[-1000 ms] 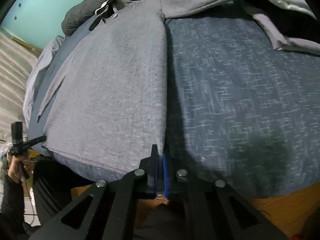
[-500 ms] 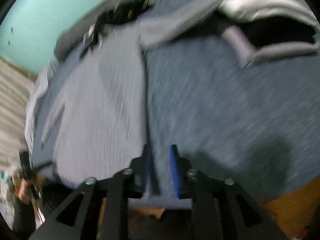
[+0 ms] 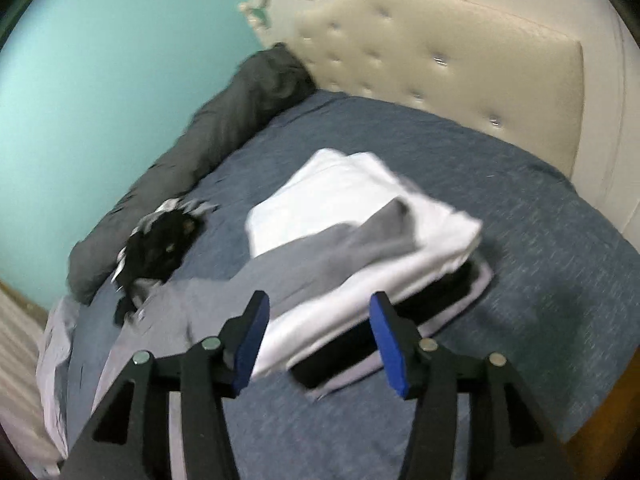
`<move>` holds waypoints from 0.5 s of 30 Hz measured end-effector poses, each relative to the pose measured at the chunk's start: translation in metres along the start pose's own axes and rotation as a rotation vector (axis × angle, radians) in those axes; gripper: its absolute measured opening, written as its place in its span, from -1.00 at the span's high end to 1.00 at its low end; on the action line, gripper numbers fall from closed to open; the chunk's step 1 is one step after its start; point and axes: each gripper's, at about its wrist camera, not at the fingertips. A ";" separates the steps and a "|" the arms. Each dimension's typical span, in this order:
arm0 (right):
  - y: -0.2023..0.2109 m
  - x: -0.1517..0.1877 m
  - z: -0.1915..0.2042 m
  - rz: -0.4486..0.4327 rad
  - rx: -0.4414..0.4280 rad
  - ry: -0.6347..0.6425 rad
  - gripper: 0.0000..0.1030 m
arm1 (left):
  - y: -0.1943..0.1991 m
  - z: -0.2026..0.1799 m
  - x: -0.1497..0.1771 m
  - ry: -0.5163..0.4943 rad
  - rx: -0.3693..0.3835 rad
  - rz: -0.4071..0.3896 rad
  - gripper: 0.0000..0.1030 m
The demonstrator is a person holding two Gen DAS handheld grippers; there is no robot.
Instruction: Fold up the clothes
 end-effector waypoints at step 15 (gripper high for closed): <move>-0.044 -0.039 -0.033 0.000 0.189 -0.081 -0.05 | -0.020 -0.014 -0.018 -0.003 -0.022 0.031 -0.15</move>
Point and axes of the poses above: each gripper's, at about its wrist camera, not at the fingertips, and y roughly against the way its jaws point, z to its left, x to its underside, and after that the axes turned 13 degrees about -x, right-handed
